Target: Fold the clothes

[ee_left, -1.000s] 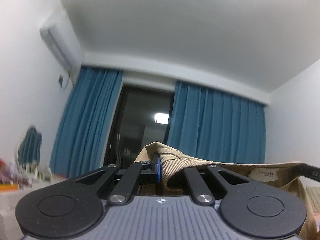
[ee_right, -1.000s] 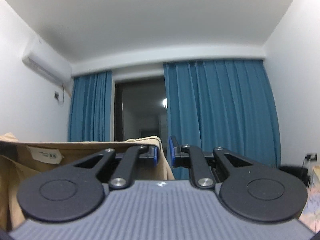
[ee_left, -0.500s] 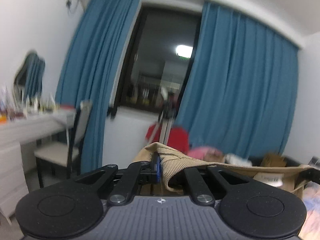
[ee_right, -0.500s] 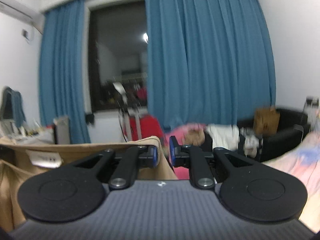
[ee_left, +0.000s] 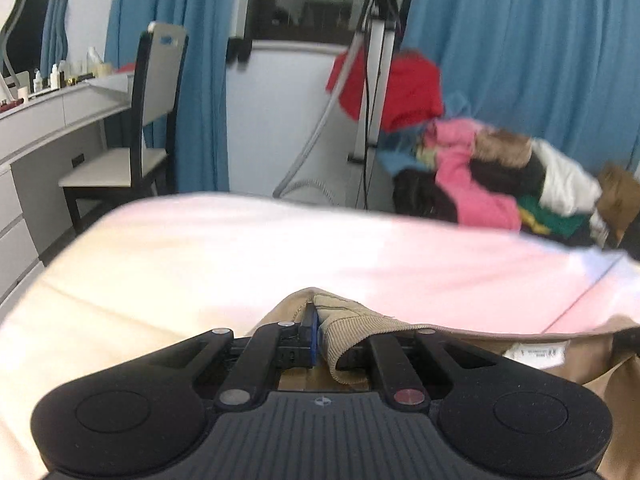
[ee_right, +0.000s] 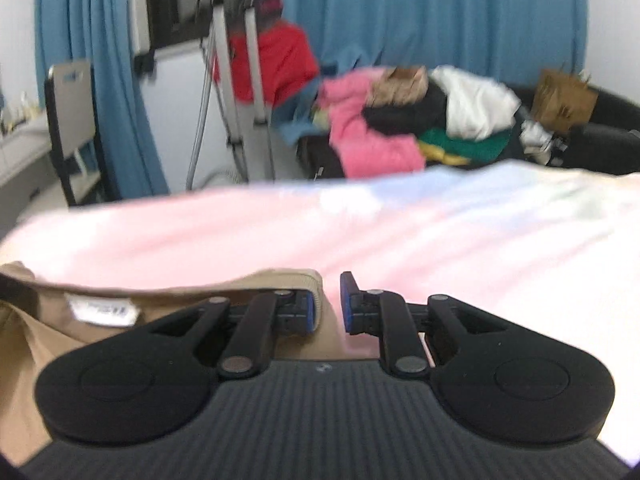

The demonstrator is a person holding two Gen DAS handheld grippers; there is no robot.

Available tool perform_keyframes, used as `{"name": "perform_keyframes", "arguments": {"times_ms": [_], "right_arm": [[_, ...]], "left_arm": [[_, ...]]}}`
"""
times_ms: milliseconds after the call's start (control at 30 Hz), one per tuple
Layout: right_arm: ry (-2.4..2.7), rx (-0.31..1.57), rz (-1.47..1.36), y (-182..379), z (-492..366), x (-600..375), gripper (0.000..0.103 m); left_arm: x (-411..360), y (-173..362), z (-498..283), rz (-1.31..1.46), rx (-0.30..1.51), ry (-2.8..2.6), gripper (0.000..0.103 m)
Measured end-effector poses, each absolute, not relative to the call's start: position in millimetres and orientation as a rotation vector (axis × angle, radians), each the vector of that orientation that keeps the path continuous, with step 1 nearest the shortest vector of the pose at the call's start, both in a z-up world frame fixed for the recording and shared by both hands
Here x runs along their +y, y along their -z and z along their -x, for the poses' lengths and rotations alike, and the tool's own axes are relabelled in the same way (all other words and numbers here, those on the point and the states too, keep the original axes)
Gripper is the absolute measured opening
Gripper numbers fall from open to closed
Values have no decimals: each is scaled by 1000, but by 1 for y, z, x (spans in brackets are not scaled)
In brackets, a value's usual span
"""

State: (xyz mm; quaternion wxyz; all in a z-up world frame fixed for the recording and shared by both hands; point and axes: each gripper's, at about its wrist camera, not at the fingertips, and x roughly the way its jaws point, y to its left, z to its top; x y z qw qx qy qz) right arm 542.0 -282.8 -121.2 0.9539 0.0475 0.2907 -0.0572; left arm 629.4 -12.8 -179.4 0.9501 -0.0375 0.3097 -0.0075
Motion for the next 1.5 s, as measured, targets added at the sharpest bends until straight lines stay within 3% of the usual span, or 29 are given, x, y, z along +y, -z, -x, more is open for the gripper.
{"name": "perform_keyframes", "arguments": {"times_ms": [100,167,200,233,267,300,367,400,467,700,967,1133,1233,1500], "right_arm": [[109,620,-101,128,-547,-279,24],[119,642,-95,128,-546,-276,46],[111,658,-91,127,-545,-275,61],[97,671,-83,124,-544,-274,68],[77,680,-72,121,-543,-273,79],[60,688,-57,118,-541,-272,83],[33,707,-12,111,-537,-265,83],[16,720,9,107,-534,-261,83],[-1,708,23,97,-525,-256,83],[-20,584,-79,49,-454,-258,83],[-24,434,-219,19,-290,-262,83],[-8,380,-348,23,-193,-270,83],[1,386,-406,36,-153,-278,83],[5,414,-437,55,-141,-286,83]], "left_arm": [[-14,194,-633,46,636,12,9],[-20,188,-629,4,637,11,14],[-23,185,-626,-20,641,10,24],[-26,183,-626,-43,651,12,31],[-30,175,-623,-64,666,15,47],[-34,168,-620,-86,681,19,59],[-42,157,-616,-141,708,23,68],[-46,153,-614,-177,715,19,81],[-55,140,-602,-241,725,27,91],[-48,79,-510,-207,634,131,91],[35,20,-354,9,409,79,92],[89,25,-274,142,395,48,89],[114,39,-238,224,416,31,82],[143,75,-220,355,494,40,70]]}}
